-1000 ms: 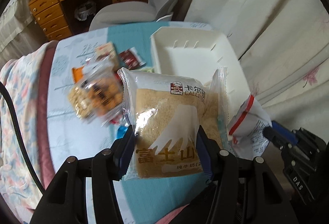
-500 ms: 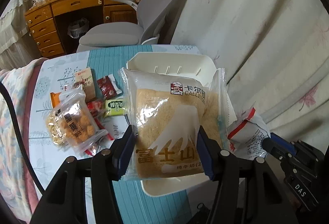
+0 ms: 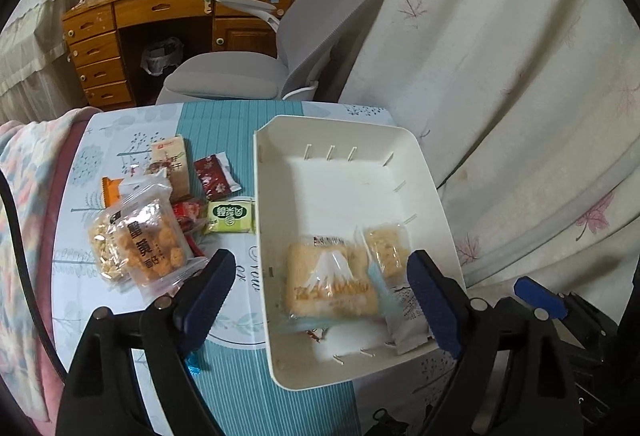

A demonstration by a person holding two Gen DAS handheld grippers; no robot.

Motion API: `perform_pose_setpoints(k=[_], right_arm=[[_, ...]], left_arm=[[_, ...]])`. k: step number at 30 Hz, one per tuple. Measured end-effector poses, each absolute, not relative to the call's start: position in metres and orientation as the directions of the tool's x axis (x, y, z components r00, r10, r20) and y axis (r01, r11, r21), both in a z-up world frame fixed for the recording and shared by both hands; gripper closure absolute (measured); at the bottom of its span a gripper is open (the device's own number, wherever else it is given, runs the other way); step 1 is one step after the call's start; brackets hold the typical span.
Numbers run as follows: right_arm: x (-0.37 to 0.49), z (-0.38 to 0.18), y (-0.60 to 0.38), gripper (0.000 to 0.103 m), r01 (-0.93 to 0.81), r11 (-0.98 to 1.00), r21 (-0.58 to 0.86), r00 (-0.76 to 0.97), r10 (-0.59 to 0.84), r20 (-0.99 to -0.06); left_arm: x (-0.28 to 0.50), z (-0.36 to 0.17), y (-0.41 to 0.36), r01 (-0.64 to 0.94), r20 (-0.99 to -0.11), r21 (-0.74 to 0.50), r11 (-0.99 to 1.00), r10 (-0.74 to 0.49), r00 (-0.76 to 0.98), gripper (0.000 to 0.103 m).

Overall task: Organize snacks
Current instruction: 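Lift the Calleton bag into the tray with left tool while right releases the zip bag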

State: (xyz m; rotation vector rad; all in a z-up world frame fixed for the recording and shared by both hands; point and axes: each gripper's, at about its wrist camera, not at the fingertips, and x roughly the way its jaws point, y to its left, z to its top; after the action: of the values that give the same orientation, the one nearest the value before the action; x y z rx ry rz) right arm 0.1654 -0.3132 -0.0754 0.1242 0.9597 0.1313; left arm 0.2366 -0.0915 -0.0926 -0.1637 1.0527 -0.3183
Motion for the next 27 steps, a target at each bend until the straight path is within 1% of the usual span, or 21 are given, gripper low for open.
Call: perform_pose_setpoints(k=[9, 23, 26, 27], right_arm=[[0.159, -0.077, -0.300, 0.056, -0.043, 0.977, 0.207, 0.550, 0.196, -0.812], [0.146, -0.087, -0.250, 0.056, 0.004, 0.957, 0.291, 0.505, 0.249, -0.826], [0.143, -0.088, -0.235, 0.054, 0.026, 0.952, 0.305, 0.500, 0.252, -0.828], [0.141, -0.089, -0.232, 0.050, 0.034, 0.950, 0.310, 0.500, 0.253, -0.828]], left_arm=[[0.216, -0.090, -0.056, 0.138, -0.818, -0.297, 0.945, -0.326, 0.473, 0.016], [0.178, -0.098, 0.018, 0.097, -0.832, -0.301, 0.949, -0.311, 0.460, 0.016], [0.173, -0.100, 0.036, 0.100, -0.836, -0.301, 0.949, -0.312, 0.451, 0.016], [0.172, -0.100, 0.042, 0.102, -0.838, -0.298, 0.949, -0.311, 0.448, 0.016]])
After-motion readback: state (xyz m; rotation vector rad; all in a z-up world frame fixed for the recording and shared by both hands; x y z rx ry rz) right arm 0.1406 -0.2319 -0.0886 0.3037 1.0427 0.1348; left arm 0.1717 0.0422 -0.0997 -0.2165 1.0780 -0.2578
